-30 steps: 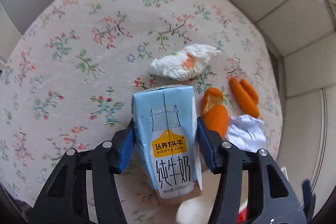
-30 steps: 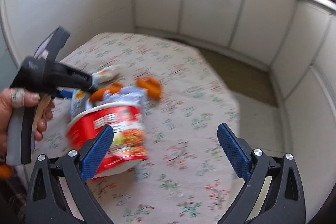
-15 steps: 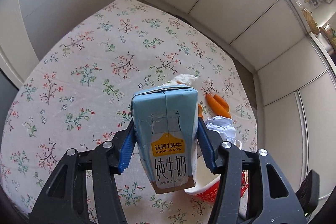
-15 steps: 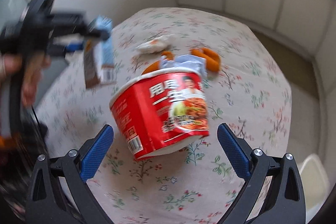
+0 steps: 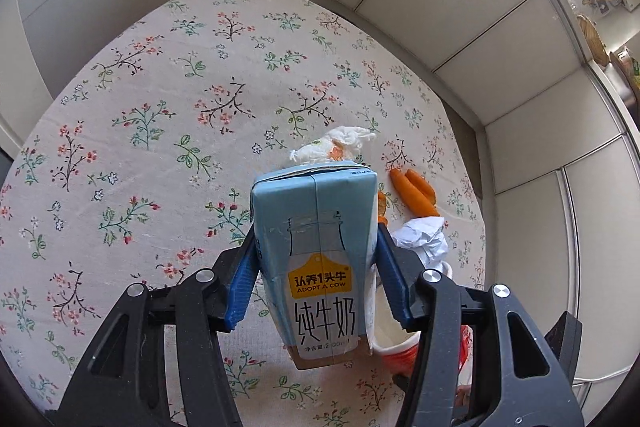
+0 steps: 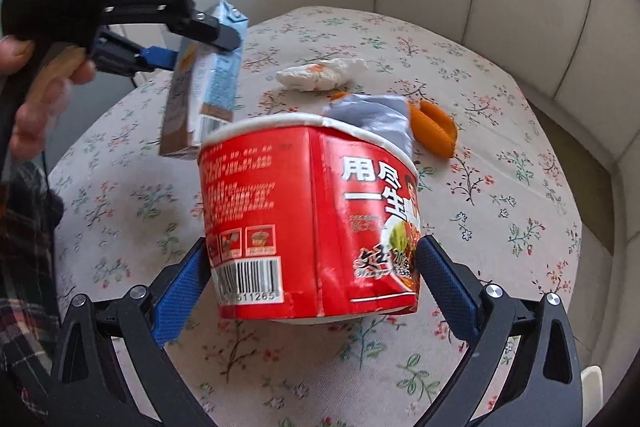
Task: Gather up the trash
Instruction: 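Grasp the milk carton with the left gripper while the right grasps the red noodle cup, then carry the red noodle cup over the bin and open the right gripper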
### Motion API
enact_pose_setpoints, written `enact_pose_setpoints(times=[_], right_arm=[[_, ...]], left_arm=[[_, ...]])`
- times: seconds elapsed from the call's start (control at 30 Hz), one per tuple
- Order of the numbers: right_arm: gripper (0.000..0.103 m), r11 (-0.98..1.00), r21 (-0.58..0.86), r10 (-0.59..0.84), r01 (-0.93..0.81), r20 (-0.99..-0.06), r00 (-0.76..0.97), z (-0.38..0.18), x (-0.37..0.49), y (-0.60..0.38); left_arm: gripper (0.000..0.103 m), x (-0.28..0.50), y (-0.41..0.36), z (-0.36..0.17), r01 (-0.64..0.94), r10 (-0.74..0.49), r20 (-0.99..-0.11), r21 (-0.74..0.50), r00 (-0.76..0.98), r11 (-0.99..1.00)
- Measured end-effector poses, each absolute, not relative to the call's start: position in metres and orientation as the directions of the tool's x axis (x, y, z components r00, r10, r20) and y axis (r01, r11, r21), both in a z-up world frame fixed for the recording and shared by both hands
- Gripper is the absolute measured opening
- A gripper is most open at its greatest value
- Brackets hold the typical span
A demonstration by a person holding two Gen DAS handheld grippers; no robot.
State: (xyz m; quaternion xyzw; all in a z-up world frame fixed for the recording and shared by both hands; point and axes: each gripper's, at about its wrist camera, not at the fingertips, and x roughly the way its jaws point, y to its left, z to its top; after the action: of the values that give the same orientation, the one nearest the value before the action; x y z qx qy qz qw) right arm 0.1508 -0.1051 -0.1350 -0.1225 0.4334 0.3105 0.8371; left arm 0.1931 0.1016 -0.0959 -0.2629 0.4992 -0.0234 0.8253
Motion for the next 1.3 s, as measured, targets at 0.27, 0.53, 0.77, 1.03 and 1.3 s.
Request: enact_pose_setpoints(times=[0.27,0.53,0.77,1.03,1.3], right_arm=[[0.092,0.818,0.089,0.403,-0.568,-0.794,0.456,-0.13,0.157,-0.116],[0.091,0.846,0.065,0.391,-0.53,-0.751,0.532,-0.105,0.15,-0.127],[0.09,0.872,0.033,0.366,-0.488,-0.706,0.607,-0.08,0.14,-0.141],[0.089,0.894,0.03,0.344,-0.447,-0.685,0.642,-0.068,0.127,-0.156],[0.089,0.915,0.015,0.321,-0.403,-0.631,0.706,-0.046,0.114,-0.168]], left_arm=[[0.052,0.193,0.102,-0.097,-0.225,-0.282,-0.811,-0.444,0.513,0.867],[0.052,0.184,0.097,-0.086,-0.184,-0.292,-0.785,-0.453,0.546,0.872],[0.052,0.179,0.09,-0.077,-0.146,-0.302,-0.766,-0.454,0.567,0.879],[0.052,0.174,0.078,-0.073,-0.115,-0.312,-0.757,-0.452,0.574,0.885],[0.052,0.168,0.078,-0.063,-0.098,-0.325,-0.733,-0.469,0.598,0.878]])
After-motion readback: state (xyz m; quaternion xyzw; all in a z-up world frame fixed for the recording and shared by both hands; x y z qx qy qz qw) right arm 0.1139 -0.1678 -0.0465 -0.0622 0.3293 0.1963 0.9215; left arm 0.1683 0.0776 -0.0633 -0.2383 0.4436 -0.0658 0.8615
